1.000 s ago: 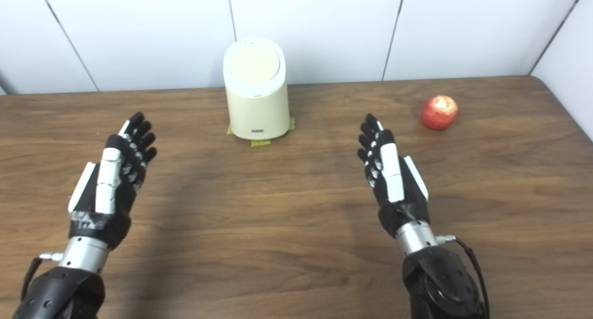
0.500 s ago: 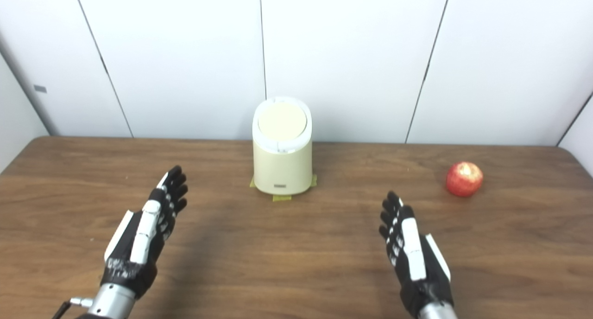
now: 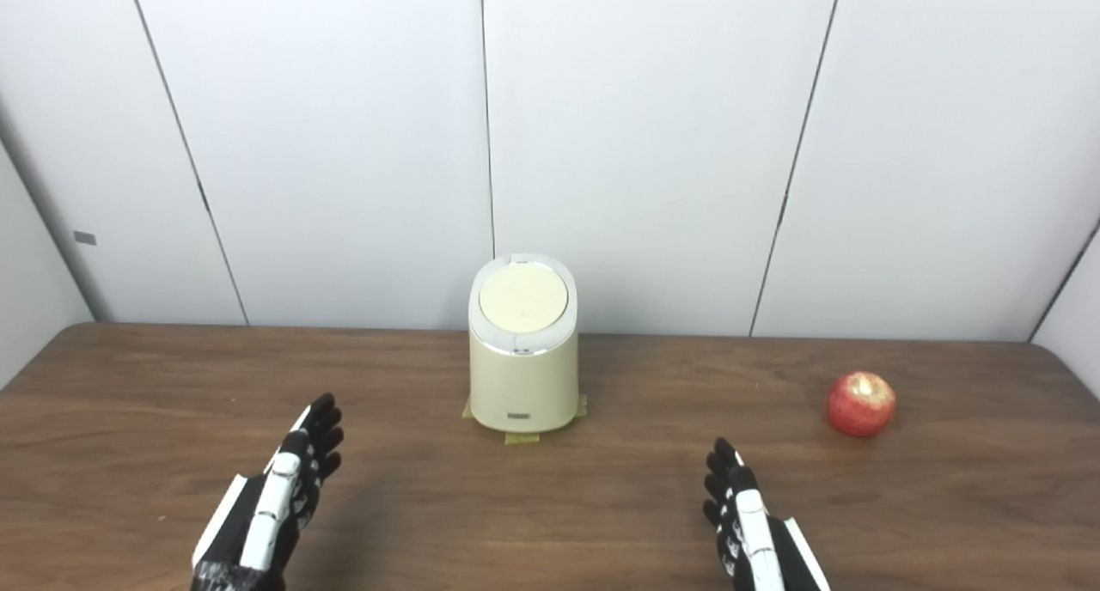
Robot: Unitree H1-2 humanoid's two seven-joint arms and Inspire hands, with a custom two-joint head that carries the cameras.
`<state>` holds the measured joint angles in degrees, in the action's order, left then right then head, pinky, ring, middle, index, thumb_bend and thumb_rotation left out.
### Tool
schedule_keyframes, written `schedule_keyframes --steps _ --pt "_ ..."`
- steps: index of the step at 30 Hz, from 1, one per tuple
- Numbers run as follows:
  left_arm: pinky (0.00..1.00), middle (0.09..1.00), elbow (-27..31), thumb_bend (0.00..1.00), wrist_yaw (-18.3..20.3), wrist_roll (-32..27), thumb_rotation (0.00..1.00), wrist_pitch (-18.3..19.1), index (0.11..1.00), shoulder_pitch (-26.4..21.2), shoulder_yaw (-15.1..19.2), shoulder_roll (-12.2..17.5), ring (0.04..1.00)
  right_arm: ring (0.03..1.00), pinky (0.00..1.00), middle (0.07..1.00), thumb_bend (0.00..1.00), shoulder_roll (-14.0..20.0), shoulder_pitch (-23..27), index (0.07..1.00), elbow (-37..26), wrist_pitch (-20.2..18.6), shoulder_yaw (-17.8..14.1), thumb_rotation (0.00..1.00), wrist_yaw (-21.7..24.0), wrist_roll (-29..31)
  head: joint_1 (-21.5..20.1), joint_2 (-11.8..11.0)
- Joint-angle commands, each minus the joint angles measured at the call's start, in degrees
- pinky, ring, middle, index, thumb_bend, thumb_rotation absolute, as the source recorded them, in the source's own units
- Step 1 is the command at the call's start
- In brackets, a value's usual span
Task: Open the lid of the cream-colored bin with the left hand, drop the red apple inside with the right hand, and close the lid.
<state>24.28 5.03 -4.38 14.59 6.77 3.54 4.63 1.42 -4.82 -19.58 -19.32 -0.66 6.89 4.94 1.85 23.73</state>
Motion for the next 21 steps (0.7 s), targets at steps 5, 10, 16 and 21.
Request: schedule_keyframes --steps 5,10,16,21 --pt "1.00 1.000 0.3 0.40 -0.1 2.1 1.00 -2.2 1.000 5.5 -0.9 0.4 1.000 1.000 1.00 1.000 0.58 -0.1 -0.9 0.991 -0.5 6.5 0.6 1.00 -1.4 -2.3 -0.7 0.5" --pt "1.00 1.000 0.8 0.43 -0.6 4.8 0.92 0.6 1.000 4.1 -1.0 0.6 1.000 1.000 1.00 1.000 0.57 -0.6 -1.2 0.982 -0.7 8.6 1.3 1.00 -2.8 -5.0 -1.5 0.7" --pt "1.00 1.000 2.1 0.41 -0.7 7.2 0.62 3.0 1.000 0.3 -1.1 1.4 1.000 1.000 0.98 1.000 0.56 0.1 -1.2 0.976 -0.7 9.9 3.0 1.00 -4.3 -10.2 -1.9 0.6" --pt "1.00 0.987 2.9 0.51 -1.2 12.1 0.53 5.7 1.000 -3.3 -1.2 2.4 1.000 1.000 0.97 0.990 0.53 -0.2 -1.0 0.966 -0.1 10.5 3.2 1.00 -4.6 -10.9 -2.4 0.2"
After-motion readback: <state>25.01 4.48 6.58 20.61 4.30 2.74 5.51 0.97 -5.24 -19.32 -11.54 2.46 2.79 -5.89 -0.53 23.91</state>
